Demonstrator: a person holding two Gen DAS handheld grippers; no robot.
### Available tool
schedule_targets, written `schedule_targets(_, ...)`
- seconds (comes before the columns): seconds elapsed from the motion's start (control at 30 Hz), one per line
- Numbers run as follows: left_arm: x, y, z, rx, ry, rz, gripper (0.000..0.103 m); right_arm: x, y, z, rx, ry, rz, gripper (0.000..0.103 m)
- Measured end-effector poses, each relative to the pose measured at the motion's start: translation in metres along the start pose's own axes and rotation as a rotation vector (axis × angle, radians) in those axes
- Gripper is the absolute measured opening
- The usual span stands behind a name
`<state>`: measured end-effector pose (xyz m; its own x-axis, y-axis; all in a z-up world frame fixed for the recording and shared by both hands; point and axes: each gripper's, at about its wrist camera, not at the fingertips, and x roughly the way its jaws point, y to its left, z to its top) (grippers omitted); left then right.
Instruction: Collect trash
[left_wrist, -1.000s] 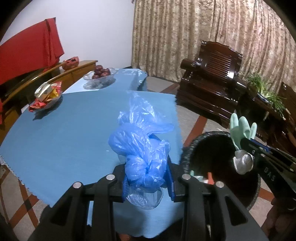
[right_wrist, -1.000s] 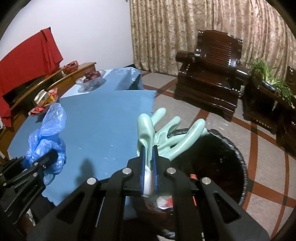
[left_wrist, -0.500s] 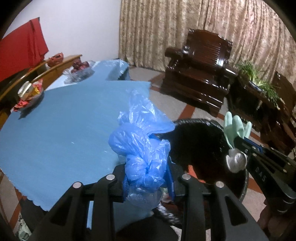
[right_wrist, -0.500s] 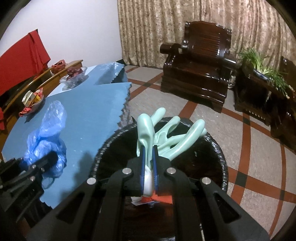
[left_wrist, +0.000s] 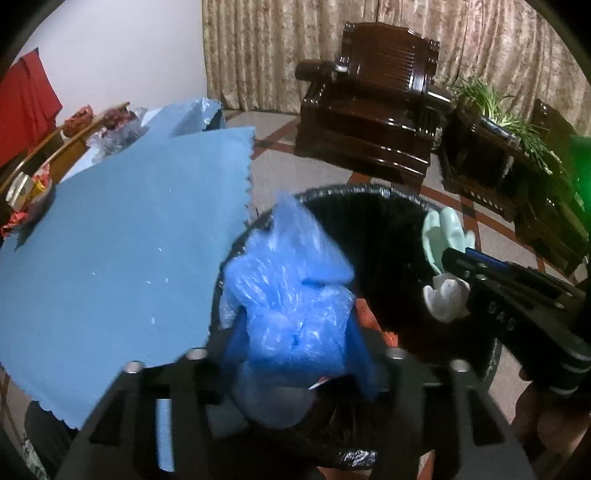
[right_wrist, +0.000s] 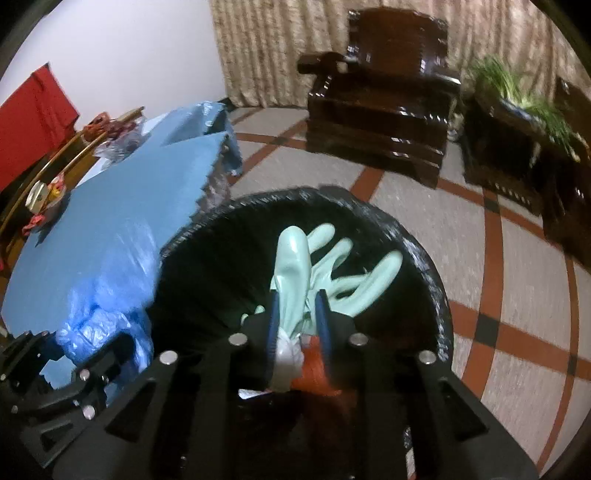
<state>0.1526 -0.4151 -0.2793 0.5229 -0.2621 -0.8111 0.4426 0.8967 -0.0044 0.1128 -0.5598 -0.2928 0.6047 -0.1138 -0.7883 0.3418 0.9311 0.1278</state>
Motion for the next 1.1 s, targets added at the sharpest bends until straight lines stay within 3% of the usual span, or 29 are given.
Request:
schedule_targets(0.07,0.001,0.003,-0.001,-0.007,-0.002,0.007,0.067,0.0,-0.004,-0.003,0.009,0.0,-0.007,0.021)
schedule_targets(0.2,-0.001,0.008,-0.002,-0.006,-0.007,0.02,0.067,-0.001,-0.008,-0.004,0.014,0.005,-0.016,0.026)
schedule_targets(0.7,-0.031,0.028,-0.003,-0.031,-0.047,0.021,0.067,-0.03,0.002,-0.008,0.015,0.002,-0.03,0.027)
schedule_targets(0.97,-0.057,0.044,-0.007,-0.029,-0.079,0.01,0.072,-0.056,0.02,-0.016,0.027,-0.014,-0.047,0.035)
schedule_targets(1.07,-0.075,0.06,-0.007,-0.035,-0.108,0.008,0.075,-0.071,0.029,-0.017,0.032,-0.032,-0.053,0.042)
schedule_targets(1.1,-0.082,0.067,-0.007,-0.038,-0.122,0.017,0.081,-0.078,0.033,-0.017,0.036,-0.04,-0.057,0.046)
